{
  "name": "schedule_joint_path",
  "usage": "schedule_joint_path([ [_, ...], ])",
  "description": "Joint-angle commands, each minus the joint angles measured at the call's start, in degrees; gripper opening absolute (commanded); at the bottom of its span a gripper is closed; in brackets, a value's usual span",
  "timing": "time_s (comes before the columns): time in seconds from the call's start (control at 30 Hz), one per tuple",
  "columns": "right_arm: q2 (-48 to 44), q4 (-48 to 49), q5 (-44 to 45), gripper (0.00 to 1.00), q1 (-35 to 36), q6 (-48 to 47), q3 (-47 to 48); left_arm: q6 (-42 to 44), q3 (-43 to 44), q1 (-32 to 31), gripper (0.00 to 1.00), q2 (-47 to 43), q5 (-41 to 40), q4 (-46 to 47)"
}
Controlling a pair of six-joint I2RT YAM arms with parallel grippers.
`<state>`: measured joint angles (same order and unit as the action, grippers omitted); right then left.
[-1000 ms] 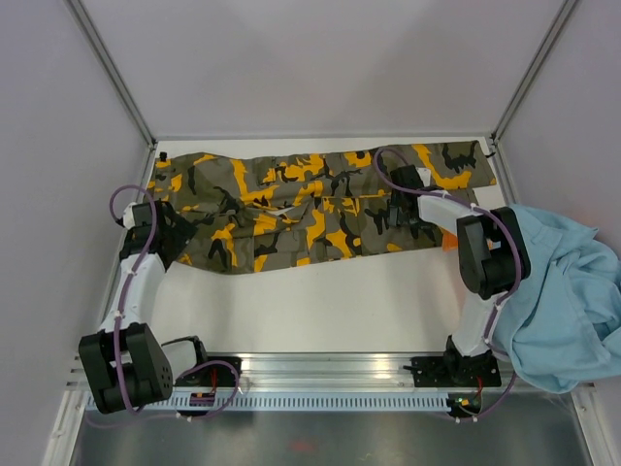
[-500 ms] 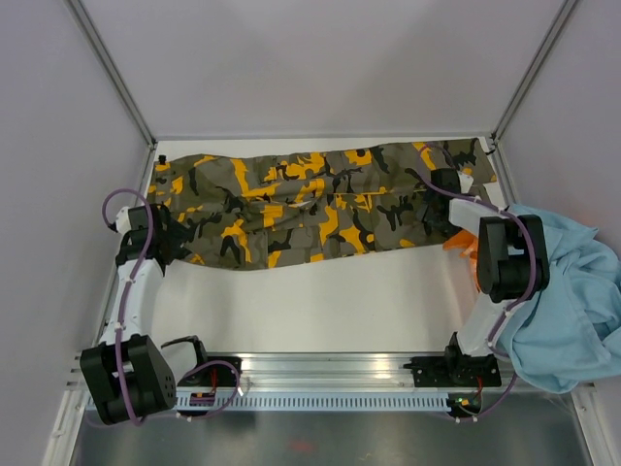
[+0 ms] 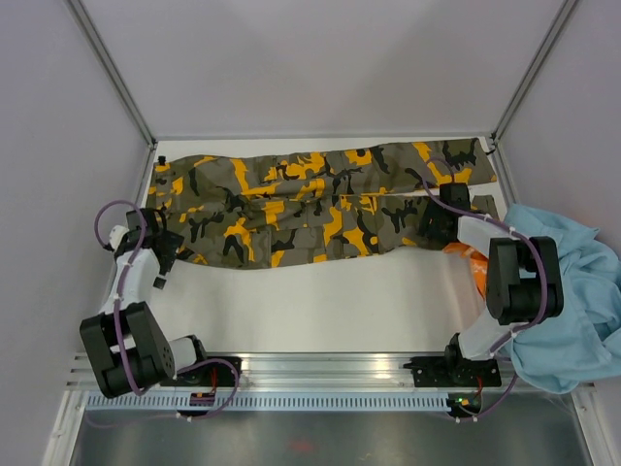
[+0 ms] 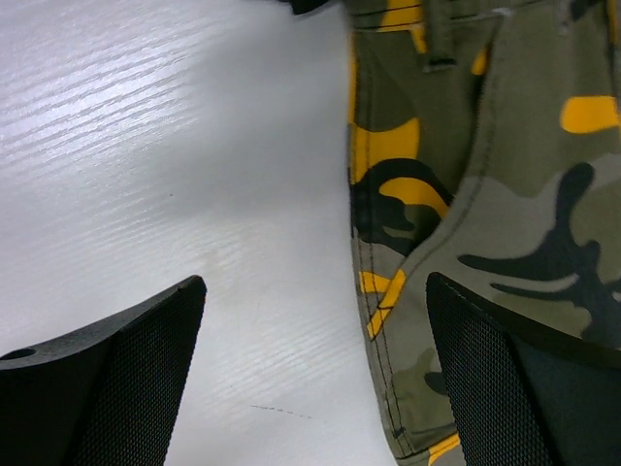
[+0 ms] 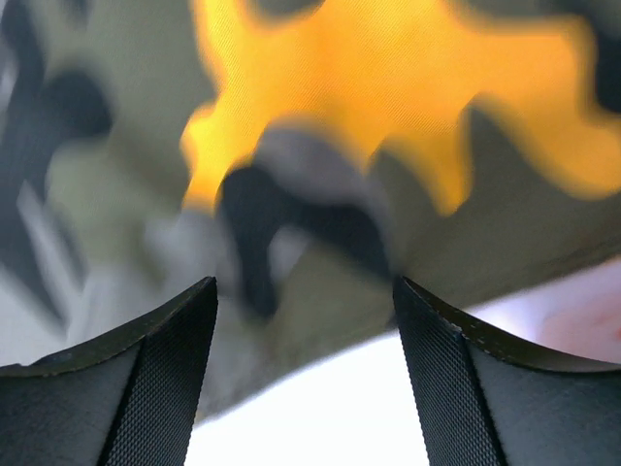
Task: Fold and stack the trousers
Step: Flatten the trousers out
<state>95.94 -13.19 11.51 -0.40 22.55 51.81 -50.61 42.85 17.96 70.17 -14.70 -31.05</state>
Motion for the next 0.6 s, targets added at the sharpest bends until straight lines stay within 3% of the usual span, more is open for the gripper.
schedule_joint_path([
  [0.0, -6.2, -7.8, -4.9, 0.81, 3.2, -2.2, -1.2, -5.9, -2.0, 1.6, 1.0, 3.7, 1.6, 1.7],
  [0.2, -11.8, -8.2, -11.0, 0.83, 5.8, -1.7, 5.6, -4.2, -2.9, 1.6, 1.0, 9.2, 4.9, 10.9],
  [0.37, -14.5, -9.2, -13.4, 0.83, 7.1, -0.7, 8.2, -3.0, -2.6, 1.7, 0.99, 11.7, 3.1, 15.6],
  [0.47, -16.3, -8.4, -14.1, 0.84, 7.6, 0.4, 7.8, -2.8, -2.2, 1.9, 0.95, 14.0, 2.4, 17.5],
  [0.57, -16.8, -8.2, -14.2, 0.84, 7.9, 0.9, 8.0, -2.8, -1.3, 2.0, 0.85, 17.6, 3.5, 17.9],
])
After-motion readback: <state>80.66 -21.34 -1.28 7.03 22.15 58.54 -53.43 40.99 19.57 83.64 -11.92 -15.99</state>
